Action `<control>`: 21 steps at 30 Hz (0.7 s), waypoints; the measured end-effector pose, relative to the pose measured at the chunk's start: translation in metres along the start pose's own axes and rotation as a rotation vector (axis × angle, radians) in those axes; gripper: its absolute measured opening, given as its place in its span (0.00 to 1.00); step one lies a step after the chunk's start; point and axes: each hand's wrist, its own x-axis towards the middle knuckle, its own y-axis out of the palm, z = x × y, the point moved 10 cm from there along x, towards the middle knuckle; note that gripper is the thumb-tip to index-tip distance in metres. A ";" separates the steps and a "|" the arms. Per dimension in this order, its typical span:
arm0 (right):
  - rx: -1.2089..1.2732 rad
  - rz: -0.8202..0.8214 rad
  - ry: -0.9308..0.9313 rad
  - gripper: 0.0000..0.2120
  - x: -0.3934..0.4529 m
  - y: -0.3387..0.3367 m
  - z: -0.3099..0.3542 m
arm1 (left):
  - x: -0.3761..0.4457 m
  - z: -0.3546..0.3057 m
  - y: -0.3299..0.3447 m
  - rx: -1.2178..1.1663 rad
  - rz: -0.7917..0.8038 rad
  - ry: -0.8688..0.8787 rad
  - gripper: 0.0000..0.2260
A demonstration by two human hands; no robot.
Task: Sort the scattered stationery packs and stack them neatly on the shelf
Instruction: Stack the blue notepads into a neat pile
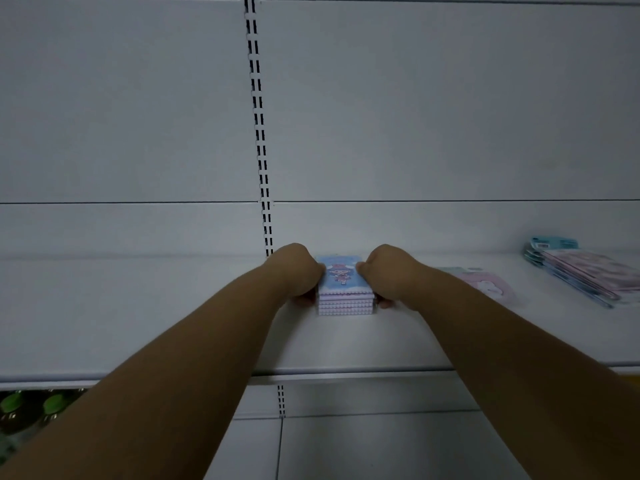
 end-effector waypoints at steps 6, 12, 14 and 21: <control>-0.083 -0.054 -0.041 0.18 -0.002 -0.003 0.002 | -0.001 0.002 0.003 -0.136 0.016 -0.006 0.11; -0.190 -0.199 -0.198 0.21 -0.019 -0.022 0.002 | -0.021 -0.006 -0.016 0.156 -0.089 0.147 0.16; -0.254 -0.262 -0.335 0.19 -0.040 -0.030 0.004 | -0.039 -0.007 -0.028 0.161 -0.242 0.282 0.16; -0.326 -0.182 -0.496 0.11 -0.066 -0.021 0.013 | -0.065 -0.017 -0.018 0.141 -0.213 0.500 0.12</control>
